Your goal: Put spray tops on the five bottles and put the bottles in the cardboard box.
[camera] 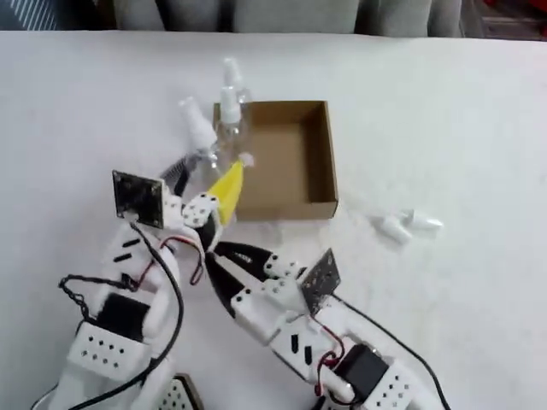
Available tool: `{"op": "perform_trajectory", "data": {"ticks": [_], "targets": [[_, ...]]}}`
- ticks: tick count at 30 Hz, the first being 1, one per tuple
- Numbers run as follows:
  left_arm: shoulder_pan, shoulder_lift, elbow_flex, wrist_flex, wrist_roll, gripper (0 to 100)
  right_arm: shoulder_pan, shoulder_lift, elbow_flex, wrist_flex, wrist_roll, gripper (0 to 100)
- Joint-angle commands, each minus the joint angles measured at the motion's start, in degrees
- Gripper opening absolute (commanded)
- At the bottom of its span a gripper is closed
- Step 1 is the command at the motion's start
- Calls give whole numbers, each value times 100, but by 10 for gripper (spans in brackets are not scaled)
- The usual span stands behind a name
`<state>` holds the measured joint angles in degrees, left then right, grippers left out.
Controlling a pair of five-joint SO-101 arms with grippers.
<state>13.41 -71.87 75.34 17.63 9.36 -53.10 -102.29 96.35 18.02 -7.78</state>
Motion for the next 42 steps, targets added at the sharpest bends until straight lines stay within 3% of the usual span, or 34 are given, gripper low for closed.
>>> {"op": "perform_trajectory", "data": {"ticks": [1, 7, 19, 23, 42], "targets": [[198, -312, -202, 26, 79, 20, -22, 31, 53, -163, 70, 15], [716, -1358, -193, 985, 79, 20, -4, 40, 53, -145, 70, 15], [708, -2308, -185, 2189, 26, 20, 233, -4, 53, 31, 79, 15], [708, -2536, -185, 2435, 26, 20, 532, -13, 53, 22, 79, 15], [708, -3231, -105, 3086, 26, 20, 567, -4, 53, -4, 88, 15]]}}
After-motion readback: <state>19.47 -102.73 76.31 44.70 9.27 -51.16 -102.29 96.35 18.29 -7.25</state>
